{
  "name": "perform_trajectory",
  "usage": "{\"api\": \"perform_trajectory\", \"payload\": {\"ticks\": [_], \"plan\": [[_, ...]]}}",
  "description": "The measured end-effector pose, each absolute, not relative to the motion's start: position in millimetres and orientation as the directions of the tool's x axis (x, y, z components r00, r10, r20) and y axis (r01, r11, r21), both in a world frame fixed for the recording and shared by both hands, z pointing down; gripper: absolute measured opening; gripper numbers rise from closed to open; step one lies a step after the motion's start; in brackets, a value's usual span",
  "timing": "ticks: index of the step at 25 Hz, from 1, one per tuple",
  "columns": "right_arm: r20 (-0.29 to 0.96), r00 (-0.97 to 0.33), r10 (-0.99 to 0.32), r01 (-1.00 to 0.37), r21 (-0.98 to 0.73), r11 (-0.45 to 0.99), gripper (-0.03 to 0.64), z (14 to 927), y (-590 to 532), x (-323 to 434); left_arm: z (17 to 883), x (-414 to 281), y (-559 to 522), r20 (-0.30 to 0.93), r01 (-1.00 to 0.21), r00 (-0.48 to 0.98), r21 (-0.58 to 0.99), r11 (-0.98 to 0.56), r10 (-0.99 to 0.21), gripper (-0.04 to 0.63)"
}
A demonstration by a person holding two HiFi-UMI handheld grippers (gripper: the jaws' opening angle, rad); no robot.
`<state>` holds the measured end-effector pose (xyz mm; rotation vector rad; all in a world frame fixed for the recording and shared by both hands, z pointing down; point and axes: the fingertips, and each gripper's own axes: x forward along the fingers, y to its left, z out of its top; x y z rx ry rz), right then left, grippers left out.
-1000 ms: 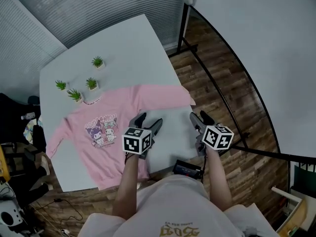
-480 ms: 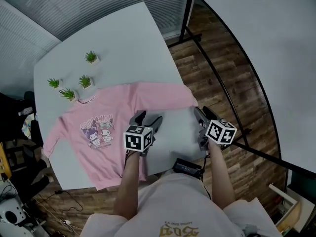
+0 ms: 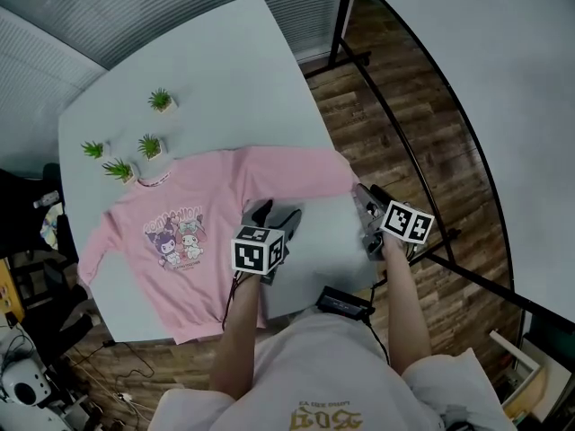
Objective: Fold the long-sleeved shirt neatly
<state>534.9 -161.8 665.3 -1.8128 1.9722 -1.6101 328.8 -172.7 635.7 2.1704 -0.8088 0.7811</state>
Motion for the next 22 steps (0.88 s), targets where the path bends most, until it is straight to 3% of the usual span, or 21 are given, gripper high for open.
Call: {"api": "perform_trajectory", "payload": {"ticks": [9,14,20,22], "plan": [[0.478,-0.441,-0.760,-0.512,-0.829,-0.224,0.312,678.3,-168.4,522.0,638.7,332.4,-168.4,0.727,-0.729,0.618,0.387,-0.565,-0.299,0.299],[0.454,-0.481,-0.750,-0.480,-0.852,-0.209,0.325,684.3,-170.9,513.1,641.4,328.8,-171.6,0.731,-0.737,0.610,0.383,-0.557,-0.305,0.293],[0.431,-0.469,-0.771,-0.474,-0.859,-0.192,0.229,681.9,-175.2,516.6,646.9,323.9,-173.3,0.749,-0.749,0.587,0.359,-0.556,-0.307,0.284],[0.443,-0.445,-0.778,-0.498,-0.844,-0.196,0.113,679.9,-174.3,520.1,647.2,321.7,-175.8,0.756,-0.756,0.571,0.331,-0.565,-0.321,0.281]]}}
